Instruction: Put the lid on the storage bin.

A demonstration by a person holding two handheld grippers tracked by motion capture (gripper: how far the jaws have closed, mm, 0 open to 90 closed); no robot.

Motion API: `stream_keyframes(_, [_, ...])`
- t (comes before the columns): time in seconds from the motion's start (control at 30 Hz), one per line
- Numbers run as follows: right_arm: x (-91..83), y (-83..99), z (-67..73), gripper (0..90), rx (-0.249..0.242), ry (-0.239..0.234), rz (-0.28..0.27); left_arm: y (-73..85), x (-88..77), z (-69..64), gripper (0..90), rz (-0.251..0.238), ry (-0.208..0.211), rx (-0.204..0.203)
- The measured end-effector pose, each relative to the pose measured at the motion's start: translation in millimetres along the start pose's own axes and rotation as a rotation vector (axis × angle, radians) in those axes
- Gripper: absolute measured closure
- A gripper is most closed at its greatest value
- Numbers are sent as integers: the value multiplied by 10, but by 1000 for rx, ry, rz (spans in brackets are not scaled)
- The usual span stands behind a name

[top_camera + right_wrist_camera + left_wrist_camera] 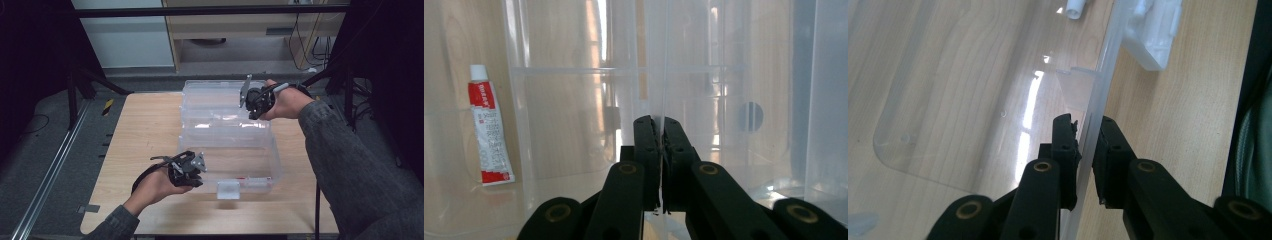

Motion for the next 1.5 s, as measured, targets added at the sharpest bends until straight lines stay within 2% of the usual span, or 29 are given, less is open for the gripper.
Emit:
stream_keyframes(0.03, [-21, -19, 28, 881, -3, -5, -9, 6, 5, -2, 801, -5, 0, -19])
stream_keyframes(0.1, [-35, -33, 50, 881, -7, -7, -6, 7, 5, 2, 800, -5, 0, -12])
stream_keyframes(0.17, [-70, -69, 122, 882, -35, -4, 3, 1, 6, -1, 798, 4, -9, -8])
stream_keyframes(0.37, [-136, -96, 252, 881, -53, -1, -7, -4, 9, -7, 793, 9, -20, -5])
stream_keyframes(0.4, [-136, -96, 252, 881, -53, -1, -7, 4, 14, -41, 793, 4, -23, -46])
stream_keyframes(0.6, [-144, -98, 265, 879, -52, 14, -3, -4, 24, -20, 787, -1, -39, -49])
stream_keyframes(0.63, [-143, -98, 258, 879, -48, 12, -4, 1, 27, -38, 787, -4, -50, -79])
stream_keyframes(0.7, [-147, -105, 272, 880, -52, 13, -13, 2, 28, -35, 783, -4, -55, -79])
stream_keyframes(0.73, [-153, -106, 281, 880, -54, 15, -11, 0, 28, -23, 783, -3, -51, -59])
stream_keyframes(0.87, [-173, -110, 323, 880, -59, 10, -12, -1, 28, -16, 779, 6, -53, -53])
stream_keyframes(0.9, [-180, -110, 352, 880, -62, 13, -17, -7, 27, 11, 778, 7, -58, -12])
stream_keyframes(0.93, [-184, -109, 367, 880, -64, 16, -23, -5, 28, 6, 777, 7, -61, -10])
stream_keyframes(1.43, [-237, -95, 594, 874, -89, 48, -42, 13, 42, 1, 762, 1, -82, -19])
stream_keyframes(1.5, [-244, -91, 620, 873, -91, 51, -43, 20, 41, -5, 760, 1, -83, -36])
Point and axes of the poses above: each handheld gripper's, and its own axes: x roughly forward along the jaws, y roughly out of its underside, z roughly to its left, the point moved 4 cm from there along x, roughly forward along the jaws, and after that the axes turned 14 degrees about -z, right-handed, at the moved point
